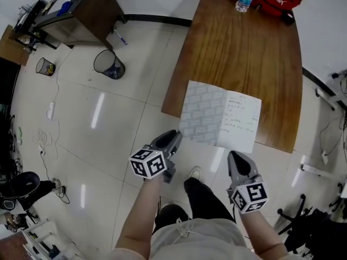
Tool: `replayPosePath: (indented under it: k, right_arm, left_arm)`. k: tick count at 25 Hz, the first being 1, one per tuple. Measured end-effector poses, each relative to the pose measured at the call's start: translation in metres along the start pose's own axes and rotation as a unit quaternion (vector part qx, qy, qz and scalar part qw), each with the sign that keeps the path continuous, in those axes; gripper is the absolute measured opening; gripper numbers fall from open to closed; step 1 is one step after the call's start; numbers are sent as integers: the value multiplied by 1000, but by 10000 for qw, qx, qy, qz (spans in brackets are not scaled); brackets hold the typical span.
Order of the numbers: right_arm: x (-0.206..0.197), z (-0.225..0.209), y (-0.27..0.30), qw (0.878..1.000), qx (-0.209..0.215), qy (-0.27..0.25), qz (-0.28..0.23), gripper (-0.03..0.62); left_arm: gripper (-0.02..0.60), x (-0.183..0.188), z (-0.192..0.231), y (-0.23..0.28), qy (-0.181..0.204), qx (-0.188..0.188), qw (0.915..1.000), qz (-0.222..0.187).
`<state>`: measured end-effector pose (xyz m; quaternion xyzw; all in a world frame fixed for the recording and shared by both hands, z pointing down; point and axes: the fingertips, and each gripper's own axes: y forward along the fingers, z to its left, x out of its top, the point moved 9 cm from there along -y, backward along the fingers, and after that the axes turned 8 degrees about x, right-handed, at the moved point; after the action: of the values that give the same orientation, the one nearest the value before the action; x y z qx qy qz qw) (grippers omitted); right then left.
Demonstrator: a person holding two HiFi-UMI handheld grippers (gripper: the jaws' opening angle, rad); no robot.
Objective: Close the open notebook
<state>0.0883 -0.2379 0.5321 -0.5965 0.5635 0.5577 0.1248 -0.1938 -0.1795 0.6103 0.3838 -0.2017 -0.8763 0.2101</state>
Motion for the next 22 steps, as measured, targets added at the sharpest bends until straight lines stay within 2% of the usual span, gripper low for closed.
replayPosePath:
  k: [5, 8, 16, 22]
  right_arm:
    - [0, -5, -6, 10000, -69, -28, 10, 8]
    - [4, -4, -9, 9999, -84, -50, -34, 8]
    - [20, 3, -23, 9998, -100, -114, -153, 8]
    - [36, 8, -45, 9979, -383, -141, -498, 8]
  left_arm:
    - [78, 0, -1, 6, -90, -135, 9998, 143]
    - [64, 5, -5, 0, -6, -137, 9998, 130]
    - [31, 36, -56, -24, 949, -82, 9955, -3]
    - [25, 53, -110, -34, 1407, -418, 9890, -162]
